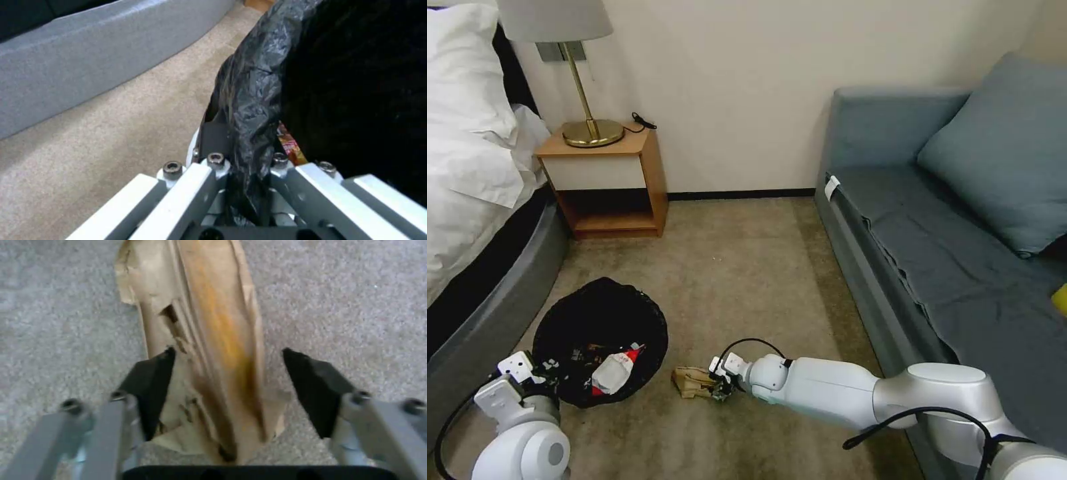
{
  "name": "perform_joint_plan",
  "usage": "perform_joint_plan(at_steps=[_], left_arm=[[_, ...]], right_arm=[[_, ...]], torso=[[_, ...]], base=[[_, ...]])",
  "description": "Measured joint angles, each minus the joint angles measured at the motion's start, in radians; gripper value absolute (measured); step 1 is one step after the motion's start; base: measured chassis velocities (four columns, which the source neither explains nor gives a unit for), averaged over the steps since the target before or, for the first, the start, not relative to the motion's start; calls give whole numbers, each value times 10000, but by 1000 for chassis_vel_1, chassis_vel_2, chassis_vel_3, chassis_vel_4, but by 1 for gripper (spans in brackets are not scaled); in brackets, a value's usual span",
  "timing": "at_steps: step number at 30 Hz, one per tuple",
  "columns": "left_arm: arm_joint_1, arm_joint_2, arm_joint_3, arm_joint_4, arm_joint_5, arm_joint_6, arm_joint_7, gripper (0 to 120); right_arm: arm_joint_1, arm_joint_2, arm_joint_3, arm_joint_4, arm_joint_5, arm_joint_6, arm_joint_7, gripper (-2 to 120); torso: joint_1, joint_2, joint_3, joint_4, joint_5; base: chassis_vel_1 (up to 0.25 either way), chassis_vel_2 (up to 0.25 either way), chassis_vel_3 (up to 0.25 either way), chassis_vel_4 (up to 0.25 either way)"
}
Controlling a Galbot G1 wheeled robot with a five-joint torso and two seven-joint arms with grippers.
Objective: Pick up the trash bin, then pick up the garbage on the floor and place it into the trash bin.
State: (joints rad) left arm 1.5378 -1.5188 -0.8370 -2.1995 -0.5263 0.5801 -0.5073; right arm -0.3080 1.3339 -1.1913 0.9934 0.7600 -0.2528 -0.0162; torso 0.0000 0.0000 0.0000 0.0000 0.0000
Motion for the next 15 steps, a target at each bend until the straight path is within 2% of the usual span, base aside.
perform_joint_plan(at_steps=[1,5,6,9,11,15], left_arm=[[0,0,0,0,0,0,0,3],[-38,23,4,51,7,0,-2,3],[-38,23,4,51,7,0,-2,3],[-52,21,4,69,12,0,-3,3],[-62,15,13,78,22,1,-4,3],[-87,4,62,100,59,5,-5,3]], right_arm=[[0,0,0,0,0,0,0,62],[-23,-49,7,9,-52,203,-78,45],[-23,-49,7,9,-52,203,-78,45],[-49,-59,-26,-20,-97,385,-122,30],[-58,-66,-38,-29,-114,429,-145,27],[-75,-115,-63,-29,-163,576,-204,11]], torso=[[0,0,0,0,0],[0,0,0,0,0],[0,0,0,0,0],[0,0,0,0,0],[0,0,0,0,0],[0,0,0,0,0]], base=[[0,0,0,0],[0,0,0,0],[0,0,0,0],[0,0,0,0],[0,0,0,0],[0,0,0,0]])
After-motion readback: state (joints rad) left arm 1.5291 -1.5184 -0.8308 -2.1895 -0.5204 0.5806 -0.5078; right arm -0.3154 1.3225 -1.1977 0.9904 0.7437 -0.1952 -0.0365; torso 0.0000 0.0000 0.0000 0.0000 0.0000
